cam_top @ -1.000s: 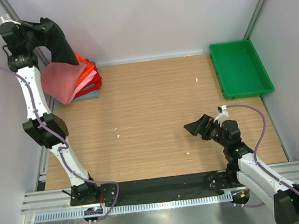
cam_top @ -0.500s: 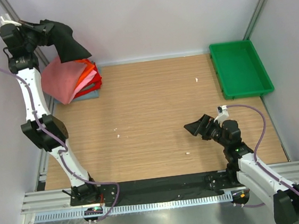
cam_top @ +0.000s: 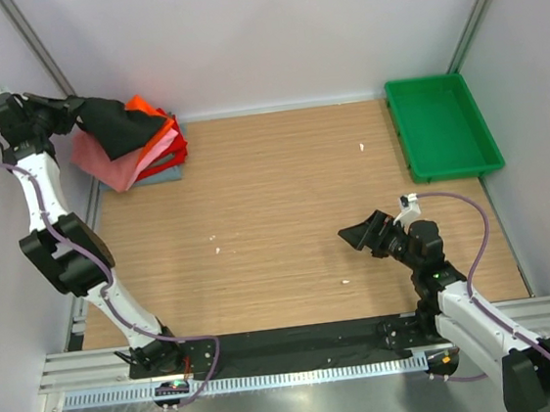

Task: Fold and stack the t-shirts
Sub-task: Neatly place the folded tshirt to the corner

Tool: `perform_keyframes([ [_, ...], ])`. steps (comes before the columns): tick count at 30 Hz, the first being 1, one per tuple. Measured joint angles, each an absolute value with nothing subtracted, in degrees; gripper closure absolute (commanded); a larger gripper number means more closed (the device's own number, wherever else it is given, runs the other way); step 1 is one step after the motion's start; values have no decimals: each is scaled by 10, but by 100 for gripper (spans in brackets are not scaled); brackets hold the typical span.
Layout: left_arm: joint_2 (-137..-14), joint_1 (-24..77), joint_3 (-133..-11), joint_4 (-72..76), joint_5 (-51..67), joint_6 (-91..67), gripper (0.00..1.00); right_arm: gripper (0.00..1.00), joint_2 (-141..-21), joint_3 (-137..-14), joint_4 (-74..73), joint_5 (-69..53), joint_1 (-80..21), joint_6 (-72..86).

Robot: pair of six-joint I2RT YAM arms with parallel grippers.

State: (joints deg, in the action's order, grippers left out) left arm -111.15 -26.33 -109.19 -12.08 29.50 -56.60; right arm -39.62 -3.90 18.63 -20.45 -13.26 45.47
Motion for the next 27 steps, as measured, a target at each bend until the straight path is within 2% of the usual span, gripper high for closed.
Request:
perform_keyframes([
  [7, -1125, -274, -1105, -114, 329, -564, 100, 4, -405, -39, 191, -208, -132, 455],
  [13, -1212, -262, -1232, -129, 353, -567, 100, 4, -409, -39, 193, -211, -130, 455],
  [19, -1225, -249, -1276, -147, 376, -529, 100, 3, -409, -39, 193, -212, -128, 455],
  [23, -1219, -249, -1273, -150, 387, -483, 100, 3, -413, -39, 196, -213, -127, 455],
  [27, -1191, -256, -1199, -158, 373, -449, 93, 3, -416, -39, 198, -215, -126, 455],
])
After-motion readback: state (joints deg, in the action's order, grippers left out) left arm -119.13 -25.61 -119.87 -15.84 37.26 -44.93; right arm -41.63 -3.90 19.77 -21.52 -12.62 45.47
